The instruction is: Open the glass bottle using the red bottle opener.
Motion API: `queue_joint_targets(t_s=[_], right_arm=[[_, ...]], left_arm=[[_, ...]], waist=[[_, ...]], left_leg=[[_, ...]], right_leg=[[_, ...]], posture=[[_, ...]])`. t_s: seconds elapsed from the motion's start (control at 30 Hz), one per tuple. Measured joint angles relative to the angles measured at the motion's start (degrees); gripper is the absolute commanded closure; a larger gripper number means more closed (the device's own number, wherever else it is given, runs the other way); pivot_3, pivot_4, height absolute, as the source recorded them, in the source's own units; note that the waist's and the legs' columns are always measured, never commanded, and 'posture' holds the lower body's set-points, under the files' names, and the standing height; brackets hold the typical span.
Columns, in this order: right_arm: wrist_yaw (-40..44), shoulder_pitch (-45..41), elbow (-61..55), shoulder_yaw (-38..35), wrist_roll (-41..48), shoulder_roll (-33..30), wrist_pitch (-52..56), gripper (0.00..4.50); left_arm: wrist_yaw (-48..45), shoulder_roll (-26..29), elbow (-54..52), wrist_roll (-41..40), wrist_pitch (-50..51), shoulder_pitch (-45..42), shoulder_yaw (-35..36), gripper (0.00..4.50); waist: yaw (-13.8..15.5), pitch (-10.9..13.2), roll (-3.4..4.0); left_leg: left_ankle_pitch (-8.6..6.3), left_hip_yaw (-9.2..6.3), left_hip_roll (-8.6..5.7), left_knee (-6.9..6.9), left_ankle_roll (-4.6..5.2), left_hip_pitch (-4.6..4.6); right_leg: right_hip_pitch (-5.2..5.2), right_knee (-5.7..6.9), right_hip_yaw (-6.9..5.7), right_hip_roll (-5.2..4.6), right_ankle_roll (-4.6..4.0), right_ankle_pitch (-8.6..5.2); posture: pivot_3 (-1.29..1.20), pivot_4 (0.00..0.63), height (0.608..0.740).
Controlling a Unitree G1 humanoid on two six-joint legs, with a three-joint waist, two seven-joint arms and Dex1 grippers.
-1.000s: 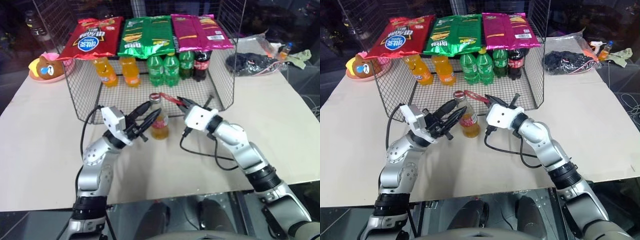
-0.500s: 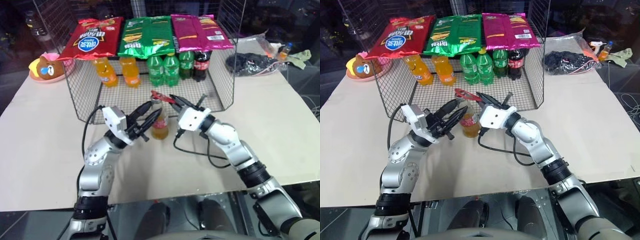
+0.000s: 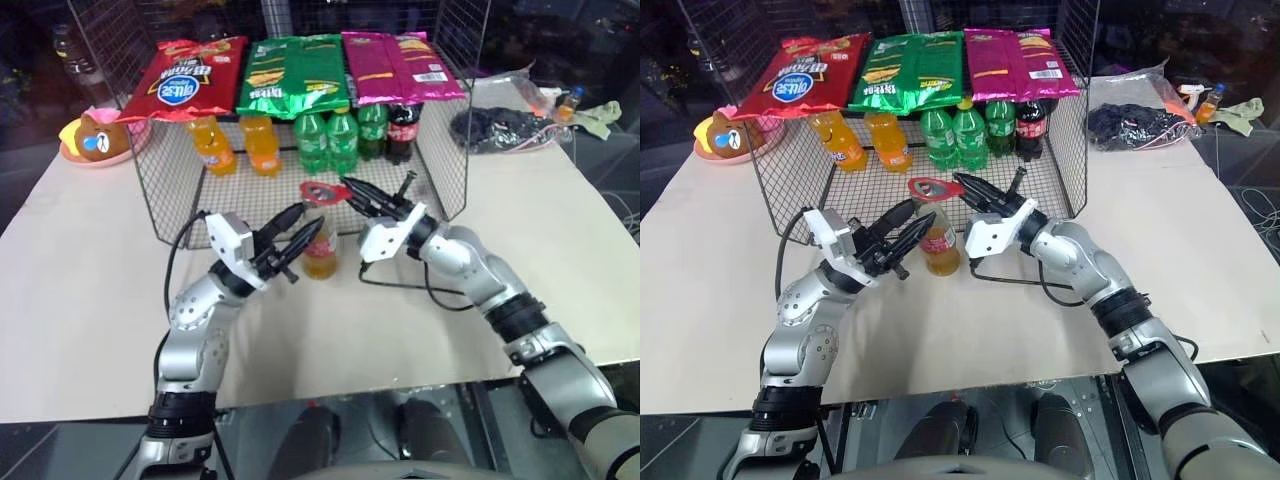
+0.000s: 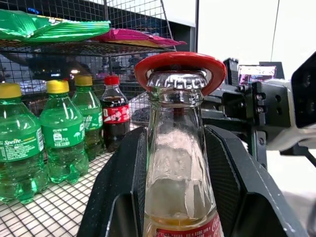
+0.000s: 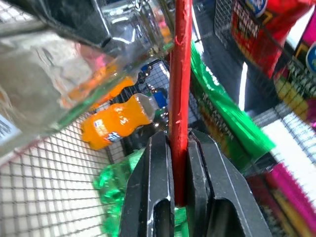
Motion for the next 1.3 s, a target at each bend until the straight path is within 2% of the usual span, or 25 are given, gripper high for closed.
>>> queue_joint_targets(t_s=[0.27,1.2,1.3], right_arm=[[-0.97,-3.70,1.72,0.15,-2.72,-1.93,-2.42,4.50],[-3.38,-4.57,0.44,-0.16,-5.82,-2.77,-2.54,4.50],[-5.52,-7.95,-1.27,-2.31,-6.14,-3.69,-2.35,4.50]], left_arm=[[0.23,-0.04,-0.01,-0.29,0.04,0.02,-0.01,3.29],[0.28,0.01,-0.07,-0.90,0.08,0.16,-0.29,3.29],[0.37,-0.01,-0.09,-0.94,0.19,0.16,-0.37,3.29]], waist=[[0.07,0.01,-0.01],[0.22,0.07,0.01],[0.09,0.08,0.01]], left_leg=[[0.00,0.00,0.01,0.00,0.00,-0.02],[0.00,-0.01,0.01,-0.01,0.00,-0.08],[0.00,0.01,0.02,-0.06,0.00,-0.05]], right_leg=[[0.01,-0.01,0.01,0.00,0.00,0.00],[-0.02,-0.05,0.01,0.00,0.00,0.00],[-0.02,-0.06,0.02,0.00,0.00,0.00]], posture=[[0.00,0.150,0.740],[0.00,0.150,0.740],[0.00,0.150,0.740]])
